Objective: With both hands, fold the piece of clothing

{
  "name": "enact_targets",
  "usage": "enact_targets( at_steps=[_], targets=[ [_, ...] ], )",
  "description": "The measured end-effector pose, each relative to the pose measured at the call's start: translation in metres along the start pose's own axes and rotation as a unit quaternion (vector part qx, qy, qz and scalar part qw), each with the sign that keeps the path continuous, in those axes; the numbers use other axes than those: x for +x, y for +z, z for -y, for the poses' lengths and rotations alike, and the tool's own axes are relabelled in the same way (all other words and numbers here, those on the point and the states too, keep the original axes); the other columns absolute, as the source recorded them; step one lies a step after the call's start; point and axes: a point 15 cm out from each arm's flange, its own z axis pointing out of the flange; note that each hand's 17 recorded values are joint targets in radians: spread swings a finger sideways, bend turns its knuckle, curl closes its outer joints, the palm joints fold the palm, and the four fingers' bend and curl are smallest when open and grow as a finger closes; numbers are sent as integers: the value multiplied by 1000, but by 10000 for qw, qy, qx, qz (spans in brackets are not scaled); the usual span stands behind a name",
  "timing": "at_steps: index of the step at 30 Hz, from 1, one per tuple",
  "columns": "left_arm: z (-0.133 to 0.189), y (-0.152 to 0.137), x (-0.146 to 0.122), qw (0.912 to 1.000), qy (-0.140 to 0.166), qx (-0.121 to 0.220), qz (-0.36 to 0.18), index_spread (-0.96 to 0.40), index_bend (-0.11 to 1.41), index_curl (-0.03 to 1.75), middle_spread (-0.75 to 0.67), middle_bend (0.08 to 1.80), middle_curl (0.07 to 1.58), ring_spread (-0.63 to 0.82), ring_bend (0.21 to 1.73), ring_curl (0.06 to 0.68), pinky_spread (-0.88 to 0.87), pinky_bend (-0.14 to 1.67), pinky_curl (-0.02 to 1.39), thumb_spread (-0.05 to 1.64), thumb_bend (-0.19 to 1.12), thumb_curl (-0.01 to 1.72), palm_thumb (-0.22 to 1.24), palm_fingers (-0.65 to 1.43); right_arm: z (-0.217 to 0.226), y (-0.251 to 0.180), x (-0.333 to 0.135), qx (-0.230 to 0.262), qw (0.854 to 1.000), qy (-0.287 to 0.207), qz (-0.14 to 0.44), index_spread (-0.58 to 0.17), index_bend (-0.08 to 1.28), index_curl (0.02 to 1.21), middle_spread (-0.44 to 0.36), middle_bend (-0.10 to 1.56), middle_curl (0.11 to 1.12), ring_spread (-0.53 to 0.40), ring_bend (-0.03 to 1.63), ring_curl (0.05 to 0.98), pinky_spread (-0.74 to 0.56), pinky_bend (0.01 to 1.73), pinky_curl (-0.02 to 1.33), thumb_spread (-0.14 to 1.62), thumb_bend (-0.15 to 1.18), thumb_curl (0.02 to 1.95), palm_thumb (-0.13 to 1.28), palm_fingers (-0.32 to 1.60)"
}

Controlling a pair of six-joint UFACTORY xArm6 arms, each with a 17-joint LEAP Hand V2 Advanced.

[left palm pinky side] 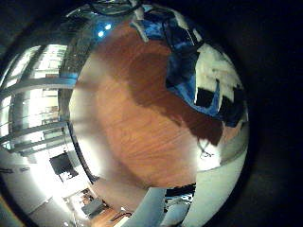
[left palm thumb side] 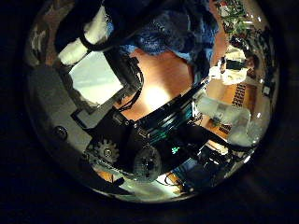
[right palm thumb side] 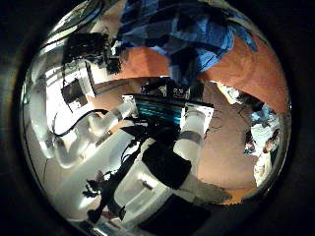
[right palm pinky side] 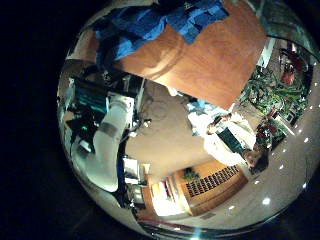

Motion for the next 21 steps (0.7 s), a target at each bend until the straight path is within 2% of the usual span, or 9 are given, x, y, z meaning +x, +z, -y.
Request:
enact_targets(
  at_steps=[5, 12, 21],
  targets=[
    [-2, 1, 0, 10000, 15, -18, -16, -708, 519, 1062, -552, 1032, 891, -456, 1347, 520, -633, 1090, 675, 1072, -12, 602, 782, 1018, 21, 25, 5, 40, 10000, 10, 2, -315, 199, 304, -49, 321, 399, -25, 590, 293, 270, 466, 279, 1214, -23, 248, 294, 203],
    [-7, 1, -6, 9999, 2, -4, -136, -739, 472, 1158, -560, 1019, 913, -457, 1344, 517, -636, 1088, 688, 1073, -15, 614, 773, 1016, 42, 64, -2, -40, 9997, -168, -145, -332, 185, 325, -27, 273, 383, 78, 479, 258, 309, 419, 265, 1144, -22, 248, 254, 146],
    [-9, 3, -9, 9999, 12, -24, -136, -764, 417, 1248, -568, 995, 934, -456, 1331, 514, -640, 1066, 695, 1073, -15, 621, 764, 1021, 70, 88, -8, 167, 9960, -492, -731, -343, 169, 328, -18, 216, 366, 133, 404, 241, 327, 383, 267, 1099, -6, 287, 406, 126]
  ],
)
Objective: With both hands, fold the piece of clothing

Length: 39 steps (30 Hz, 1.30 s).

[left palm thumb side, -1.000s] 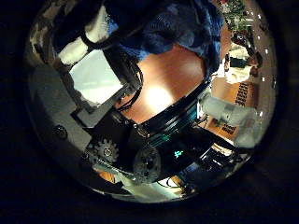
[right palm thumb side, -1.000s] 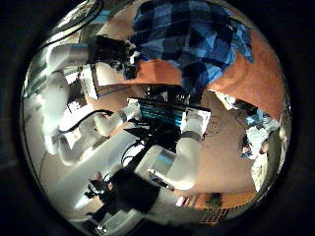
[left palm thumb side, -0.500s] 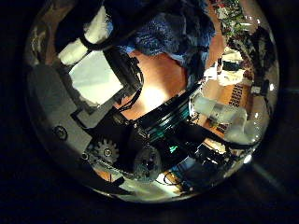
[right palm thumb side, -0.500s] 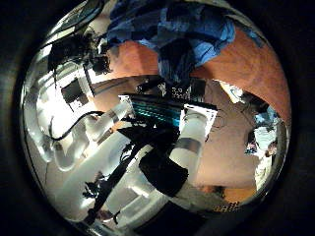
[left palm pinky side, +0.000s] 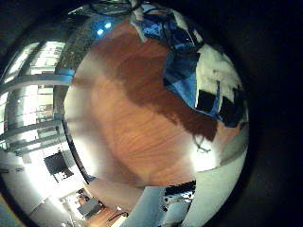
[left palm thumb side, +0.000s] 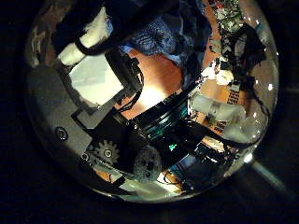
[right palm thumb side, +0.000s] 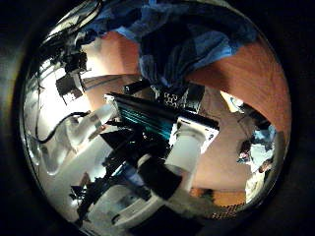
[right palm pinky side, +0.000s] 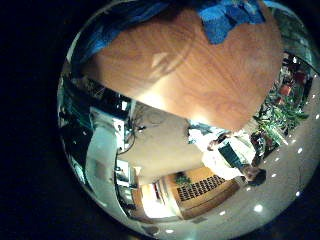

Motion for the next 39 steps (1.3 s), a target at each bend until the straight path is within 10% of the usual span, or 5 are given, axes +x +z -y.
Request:
enact_targets(
  at_steps=[21, 25, 32, 39],
  targets=[
    [1, -3, -11, 10000, -52, 3, -51, -780, 314, 1355, -588, 936, 965, -465, 1290, 511, -657, 1014, 710, 1072, -15, 621, 757, 1058, 24, 8, -9, 15, 9975, -156, -685, -356, 171, 351, -121, 263, 390, 6, 407, 253, 302, 237, 248, 1045, -6, 359, 696, 407],
    [1, -2, -12, 10000, -50, -10, -85, -780, 302, 1368, -593, 928, 970, -466, 1285, 511, -660, 1006, 714, 1072, -14, 620, 757, 1062, 36, 4, -7, 183, 9953, -94, -941, -379, 30, 243, -225, 374, 443, -227, 806, 351, -132, 604, 305, 1038, -6, 381, 770, 949],
    [-3, -6, -18, 9999, -61, -69, -133, -779, 287, 1385, -600, 916, 979, -468, 1279, 513, -665, 996, 720, 1072, -14, 619, 757, 1067, 42, -2, 11, 266, 9885, 62, -1487, -466, 440, 385, -317, 676, 625, -311, 998, 510, -353, 957, 506, 1009, -17, 405, 835, 1300],
    [-4, -15, -23, 9997, -70, -56, -211, -776, 277, 1399, -606, 907, 987, -469, 1274, 515, -669, 988, 726, 1072, -14, 618, 757, 1071, 50, -10, 13, 481, 9879, 36, -1473, -409, 875, 612, -273, 978, 780, -300, 1156, 613, -321, 1127, 627, 1055, 9, 449, 925, 1216]
  ],
)
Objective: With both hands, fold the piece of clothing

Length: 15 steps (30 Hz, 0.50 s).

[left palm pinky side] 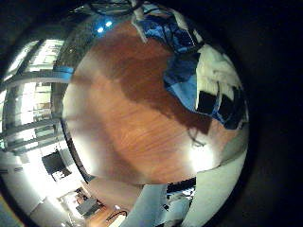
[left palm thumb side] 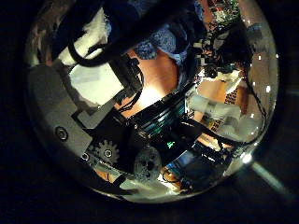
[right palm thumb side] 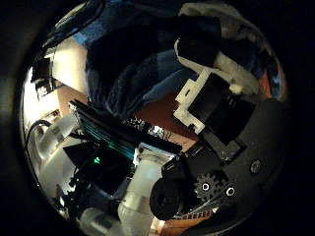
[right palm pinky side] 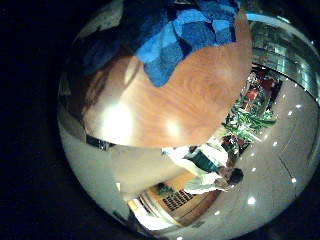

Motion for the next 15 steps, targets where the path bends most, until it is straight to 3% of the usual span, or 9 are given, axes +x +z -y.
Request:
enact_targets(
  at_steps=[8, 15],
  targets=[
    [-20, -8, 0, 9997, 171, -152, -98, -770, 267, 1410, -612, 899, 994, -470, 1270, 517, -673, 979, 733, 1072, -15, 619, 753, 1074, -17, -15, 35, 274, 9984, 468, 187, -346, 1023, 741, -229, 1132, 865, -282, 1274, 717, -271, 1236, 750, 1175, 2, 495, 971, 1058],
    [-47, -9, 0, 9987, 222, -301, -340, -762, 261, 1417, -616, 892, 1000, -471, 1267, 518, -674, 970, 738, 1072, -15, 621, 752, 1077, -18, -64, 6, 1092, 9869, 558, 1051, -312, 1058, 792, -204, 1180, 889, -274, 1298, 770, -245, 1258, 824, 1213, -6, 526, 981, 1051]
  ],
)
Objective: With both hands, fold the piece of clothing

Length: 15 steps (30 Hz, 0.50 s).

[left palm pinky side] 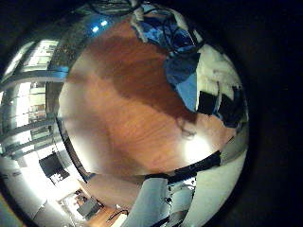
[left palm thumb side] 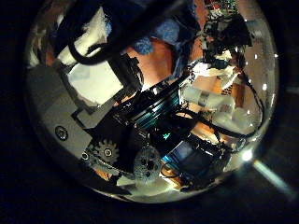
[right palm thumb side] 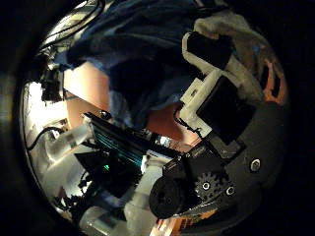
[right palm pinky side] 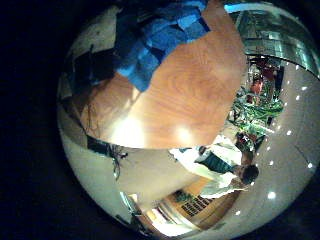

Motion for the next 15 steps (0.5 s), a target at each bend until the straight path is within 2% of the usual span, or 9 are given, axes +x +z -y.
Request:
enact_targets(
  at_steps=[5, 9, 11, 15],
  targets=[
    [-13, -15, -1, 10000, 13, 80, 52, -756, 258, 1421, -622, 889, 1001, -475, 1265, 519, -675, 966, 742, 1072, -15, 622, 752, 1079, 9, -56, 2, 465, 9989, 41, 96, -296, 1069, 812, -191, 1191, 891, -268, 1298, 791, -235, 1254, 863, 1206, -10, 544, 982, 1050],
    [-17, -24, -3, 9999, 22, 95, 110, -752, 254, 1424, -623, 886, 997, -475, 1258, 518, -674, 966, 746, 1071, -16, 619, 748, 1084, 13, -66, 4, 581, 9982, 70, 87, -287, 1066, 820, -183, 1190, 887, -268, 1289, 801, -234, 1239, 882, 1201, -32, 547, 940, 1045],
    [-17, -28, -2, 9999, 21, 116, 116, -750, 252, 1426, -625, 889, 998, -475, 1256, 517, -673, 966, 747, 1071, -15, 619, 748, 1085, 12, -65, 3, 571, 9983, 48, 90, -291, 1015, 802, -178, 1166, 864, -262, 1270, 785, -251, 1204, 865, 1207, -41, 531, 878, 1058],
    [-17, -27, -2, 9999, 22, 106, 121, -746, 248, 1429, -626, 884, 995, -475, 1253, 517, -674, 969, 748, 1071, -15, 617, 747, 1088, 9, -65, -3, 578, 9983, -68, 45, -330, 800, 744, -196, 1048, 790, -273, 1223, 714, -348, 1130, 790, 1198, -36, 482, 764, 999]
  ],
)
